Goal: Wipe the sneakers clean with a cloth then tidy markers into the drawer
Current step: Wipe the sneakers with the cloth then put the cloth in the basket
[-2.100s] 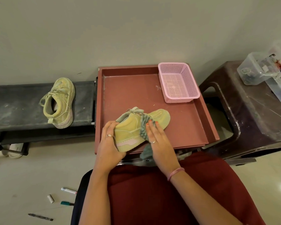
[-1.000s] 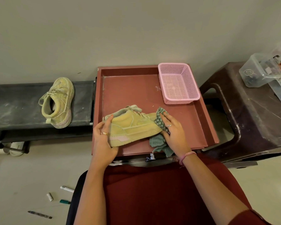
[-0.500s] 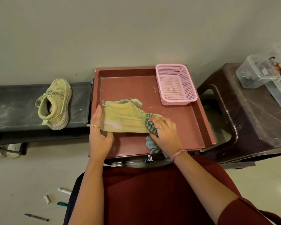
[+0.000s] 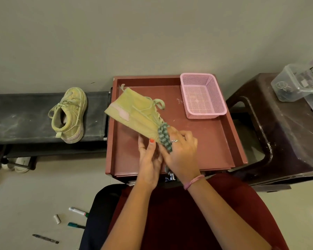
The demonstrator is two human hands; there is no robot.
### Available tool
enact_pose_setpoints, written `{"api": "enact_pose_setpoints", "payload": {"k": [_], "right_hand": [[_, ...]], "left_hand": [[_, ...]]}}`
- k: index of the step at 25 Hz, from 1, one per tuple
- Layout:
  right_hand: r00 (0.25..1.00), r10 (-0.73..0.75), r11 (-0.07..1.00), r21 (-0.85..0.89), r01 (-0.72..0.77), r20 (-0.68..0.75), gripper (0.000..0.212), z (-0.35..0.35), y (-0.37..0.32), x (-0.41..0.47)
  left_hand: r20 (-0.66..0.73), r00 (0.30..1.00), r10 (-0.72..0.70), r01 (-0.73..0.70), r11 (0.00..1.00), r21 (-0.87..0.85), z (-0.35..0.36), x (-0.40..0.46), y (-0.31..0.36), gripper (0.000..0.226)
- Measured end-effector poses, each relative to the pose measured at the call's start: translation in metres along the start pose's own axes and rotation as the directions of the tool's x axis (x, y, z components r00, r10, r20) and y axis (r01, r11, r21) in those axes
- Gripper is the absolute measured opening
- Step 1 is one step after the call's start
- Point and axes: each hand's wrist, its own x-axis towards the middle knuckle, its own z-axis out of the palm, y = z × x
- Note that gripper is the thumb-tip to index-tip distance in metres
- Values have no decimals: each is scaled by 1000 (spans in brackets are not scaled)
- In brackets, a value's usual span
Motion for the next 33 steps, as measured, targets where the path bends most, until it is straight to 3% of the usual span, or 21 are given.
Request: {"api": "enact_pose_setpoints", "payload": {"k": [3, 4, 5, 6, 7, 8, 9, 10, 11, 12, 14, 17, 21, 25, 27, 30, 33], "right_hand": [[996, -85, 996, 8, 85, -27, 39, -6, -16, 1], [997, -52, 993, 108, 45, 56, 37, -1, -29, 3], [950, -25, 988, 153, -24, 313, 36, 0, -47, 3], [907, -3, 993, 111, -48, 421, 36, -4, -46, -4], [870, -84, 952, -219, 215, 486, 38, -10, -39, -24], [834, -137, 946, -178, 270, 534, 39, -12, -30, -35], [810, -114, 987, 155, 29, 576, 40, -23, -28, -45], [804, -304, 928, 351, 129, 510, 41, -29, -10, -43], [873, -308, 934, 296, 201, 378, 41, -35, 4, -35], [929, -220, 955, 259, 143, 298, 41, -50, 18, -35], [965, -105, 942, 335, 18, 242, 50, -58, 26, -30], [916, 142, 818, 477, -322, 375, 59, -63, 17, -16], [865, 267, 736, 489, -468, 425, 50, -68, 13, -10], [891, 174, 868, 361, -340, 420, 52, -61, -12, -14], [924, 4, 964, 245, -106, 383, 46, -55, -27, -25], [885, -195, 981, 98, 170, 423, 45, -48, -24, -36], [844, -98, 995, 21, 102, 527, 43, -42, -21, 2]], "left_hand": [[24, 1000, -4, 6, 997, -80, 2, 3, -2, 91], [25, 1000, -11, 14, 993, -118, 1, 3, 0, 90], [31, 999, -26, 31, 986, -164, 0, 3, 4, 84], [32, 998, -47, 53, 976, -211, 0, 2, 8, 74], [29, 997, -66, 71, 966, -247, 2, -1, 13, 62], [29, 998, -64, 69, 961, -267, 3, -3, 17, 54], [23, 998, -53, 58, 959, -276, 2, -5, 20, 52], [19, 999, -38, 41, 957, -286, 1, -5, 22, 53], [21, 999, -31, 35, 954, -297, 2, -6, 24, 58], [29, 999, -37, 44, 951, -307, 1, -7, 25, 70], [61, 995, -83, 99, 938, -332, -1, -9, 23, 84], [84, 981, -177, 196, 907, -372, 2, -18, 24, 70], [68, 957, -283, 287, 883, -372, 6, -20, 14, 69], [21, 948, -317, 300, 872, -386, 5, -17, 8, 67], [13, 948, -319, 301, 879, -370, 3, -15, 10, 64], [-1, 944, -330, 312, 893, -326, -1, -12, 9, 64], [-1, 932, -363, 351, 900, -259, -1, -11, 3, 62]]}}
